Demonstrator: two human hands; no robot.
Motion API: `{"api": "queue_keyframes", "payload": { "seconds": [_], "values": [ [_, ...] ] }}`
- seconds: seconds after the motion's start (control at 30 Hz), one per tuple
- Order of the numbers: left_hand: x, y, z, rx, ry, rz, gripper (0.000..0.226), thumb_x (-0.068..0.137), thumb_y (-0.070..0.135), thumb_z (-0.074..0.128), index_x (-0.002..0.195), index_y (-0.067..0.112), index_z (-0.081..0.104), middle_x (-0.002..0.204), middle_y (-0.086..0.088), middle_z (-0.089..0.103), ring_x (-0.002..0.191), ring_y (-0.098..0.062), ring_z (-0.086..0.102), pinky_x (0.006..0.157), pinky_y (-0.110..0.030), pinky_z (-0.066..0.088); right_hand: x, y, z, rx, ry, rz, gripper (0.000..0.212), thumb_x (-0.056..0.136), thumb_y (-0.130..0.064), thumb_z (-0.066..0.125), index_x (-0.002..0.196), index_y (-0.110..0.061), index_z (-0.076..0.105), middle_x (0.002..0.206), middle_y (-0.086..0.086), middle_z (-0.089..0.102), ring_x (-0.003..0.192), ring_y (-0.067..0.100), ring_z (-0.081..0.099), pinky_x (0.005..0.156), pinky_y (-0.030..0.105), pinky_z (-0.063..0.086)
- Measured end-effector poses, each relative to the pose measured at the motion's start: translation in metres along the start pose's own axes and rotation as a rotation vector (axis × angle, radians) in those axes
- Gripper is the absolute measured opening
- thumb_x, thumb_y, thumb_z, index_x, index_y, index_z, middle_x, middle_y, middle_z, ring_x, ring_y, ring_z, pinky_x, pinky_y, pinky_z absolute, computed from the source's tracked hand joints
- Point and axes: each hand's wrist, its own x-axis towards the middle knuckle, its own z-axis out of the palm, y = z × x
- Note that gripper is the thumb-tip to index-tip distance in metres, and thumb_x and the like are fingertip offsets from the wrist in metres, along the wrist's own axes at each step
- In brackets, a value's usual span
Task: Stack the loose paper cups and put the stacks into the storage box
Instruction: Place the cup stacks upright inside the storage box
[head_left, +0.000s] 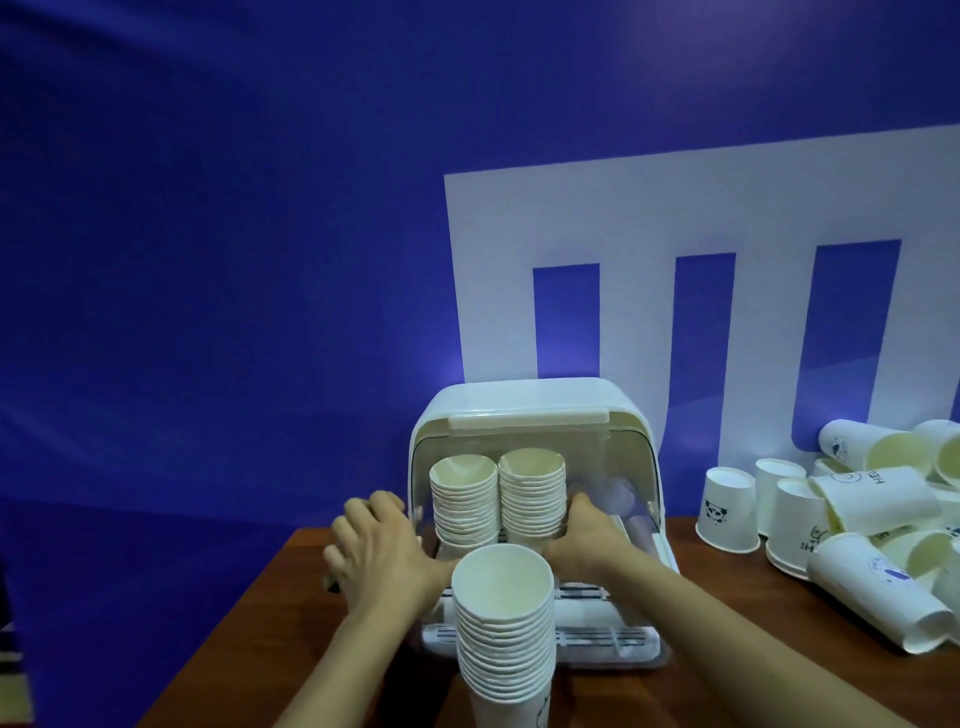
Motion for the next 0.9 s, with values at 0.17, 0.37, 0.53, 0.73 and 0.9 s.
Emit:
{"api": "queue_keyframes", "payload": {
  "seconds": [0.17,0.37,0.53,0.73,0.9],
  "values": [
    [0.021,0.004,0.011,0.071,-0.011,0.022,0.094,0.064,0.081,0.076,0.125,0.019,0.042,0.133,-0.003,0.045,0.13,-0.026,0.045,0.104,-0.036,0.042,0.009,-0.005,0.001,-0.019,0.001,-0.007,0.073,0.066,-0.037,0.093,0.124,-0.017,0.054,0.113,-0.004,0.062,0.101,0.013,0.056,0.083,0.024,0.046],
    [0.034,0.0,0.018,0.103,-0.001,0.007,0.097,0.066,0.081,0.078,0.13,0.019,0.04,0.137,-0.003,0.046,0.133,-0.025,0.046,0.105,-0.038,0.043,0.02,-0.014,0.016,0.029,0.041,0.015,0.068,0.064,-0.025,0.095,0.12,-0.011,0.058,0.113,0.0,0.065,0.099,0.016,0.06,0.073,0.019,0.049],
    [0.038,0.0,0.019,0.047,-0.066,-0.026,0.099,0.07,0.077,0.079,0.137,0.016,0.04,0.144,-0.004,0.048,0.138,-0.026,0.047,0.108,-0.043,0.044,0.021,-0.02,0.016,0.02,0.068,0.016,0.072,0.067,-0.021,0.091,0.129,-0.015,0.056,0.111,-0.003,0.06,0.099,0.015,0.056,0.083,0.019,0.044],
    [0.034,-0.01,0.014,-0.104,-0.127,-0.045,0.099,0.066,0.071,0.086,0.137,0.019,0.041,0.143,-0.002,0.049,0.137,-0.026,0.048,0.107,-0.04,0.046,0.015,-0.018,0.017,-0.023,0.146,0.049,0.064,0.061,-0.031,0.088,0.117,-0.02,0.059,0.109,0.001,0.071,0.098,0.021,0.066,0.08,0.031,0.053],
    [0.008,-0.014,0.004,-0.264,0.088,0.221,0.035,0.084,0.04,0.084,0.093,0.027,0.052,0.094,0.011,0.056,0.094,-0.017,0.056,0.069,-0.027,0.04,0.012,-0.015,0.015,-0.165,-0.008,0.113,0.034,0.079,-0.04,0.08,0.082,-0.018,0.056,0.09,0.002,0.063,0.067,0.007,0.052,0.054,0.02,0.041]
  ]
}}
